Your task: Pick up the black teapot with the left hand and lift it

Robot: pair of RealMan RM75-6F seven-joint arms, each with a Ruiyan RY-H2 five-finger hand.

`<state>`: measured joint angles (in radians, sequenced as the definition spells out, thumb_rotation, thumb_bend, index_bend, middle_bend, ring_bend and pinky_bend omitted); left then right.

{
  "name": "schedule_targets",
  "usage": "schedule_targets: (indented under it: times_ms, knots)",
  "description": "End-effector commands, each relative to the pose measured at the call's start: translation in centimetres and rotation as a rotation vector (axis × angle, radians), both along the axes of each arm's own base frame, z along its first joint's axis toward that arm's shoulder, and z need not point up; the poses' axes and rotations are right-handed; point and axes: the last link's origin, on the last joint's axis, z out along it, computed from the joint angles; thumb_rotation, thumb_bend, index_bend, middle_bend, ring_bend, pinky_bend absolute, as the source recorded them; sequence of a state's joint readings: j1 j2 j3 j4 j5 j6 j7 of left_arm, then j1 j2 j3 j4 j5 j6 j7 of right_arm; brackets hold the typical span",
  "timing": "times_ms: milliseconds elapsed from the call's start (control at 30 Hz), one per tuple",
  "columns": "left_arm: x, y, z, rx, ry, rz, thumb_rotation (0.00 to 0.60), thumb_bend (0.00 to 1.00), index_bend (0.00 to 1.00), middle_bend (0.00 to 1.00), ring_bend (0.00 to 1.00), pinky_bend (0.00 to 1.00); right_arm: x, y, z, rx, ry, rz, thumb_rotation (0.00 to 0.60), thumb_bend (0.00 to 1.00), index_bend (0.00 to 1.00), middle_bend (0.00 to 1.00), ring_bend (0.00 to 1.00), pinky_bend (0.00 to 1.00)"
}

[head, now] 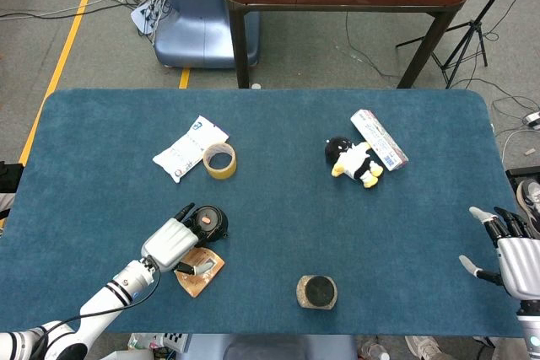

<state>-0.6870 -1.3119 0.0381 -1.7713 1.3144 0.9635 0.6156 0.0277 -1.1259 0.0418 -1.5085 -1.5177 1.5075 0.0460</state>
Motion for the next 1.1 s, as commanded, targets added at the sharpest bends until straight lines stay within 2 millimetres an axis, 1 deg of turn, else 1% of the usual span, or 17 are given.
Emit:
schedule_targets:
  times_ms: [33, 433, 600, 700, 1100]
  knots:
    - [0.0, 0.0, -0.1, -0.003, -0.002, 0.001, 0.0, 0.18, 0.38, 0.39, 0.29, 0.0, 0.0, 0.0, 0.0, 0.001, 0.0, 0.0, 0.6, 0.19, 0.19, 0.27, 0.13, 0.14]
    - [0.2, -0.1, -0.8, -0.016, 0.008, -0.001, 0.0, 0.18, 0.43, 0.46, 0.35, 0.0, -0.2, -0.1, 0.0, 0.002, -0.002, -0.008, 0.6, 0.19, 0.19, 0.27, 0.13, 0.14]
    - [0.4, -0.2, -1.0, -0.019, 0.008, 0.002, 0.0, 0.18, 0.43, 0.47, 0.36, 0.0, -0.3, 0.0, 0.0, 0.001, -0.002, -0.012, 0.6, 0.19, 0.19, 0.27, 0.13, 0.14]
    - [0.5, -0.3, -1.1, -0.02, 0.006, 0.001, 0.0, 0.18, 0.44, 0.48, 0.38, 0.0, -0.4, 0.0, 0.0, 0.002, -0.002, -0.014, 0.6, 0.19, 0.19, 0.27, 0.13, 0.14]
    - [0.4, -0.6, -1.9, -0.04, 0.019, 0.022, 0.0, 0.18, 0.47, 0.52, 0.42, 0.0, -0.6, -0.1, -0.1, 0.002, -0.004, -0.022, 0.6, 0.19, 0.19, 0.27, 0.13, 0.14]
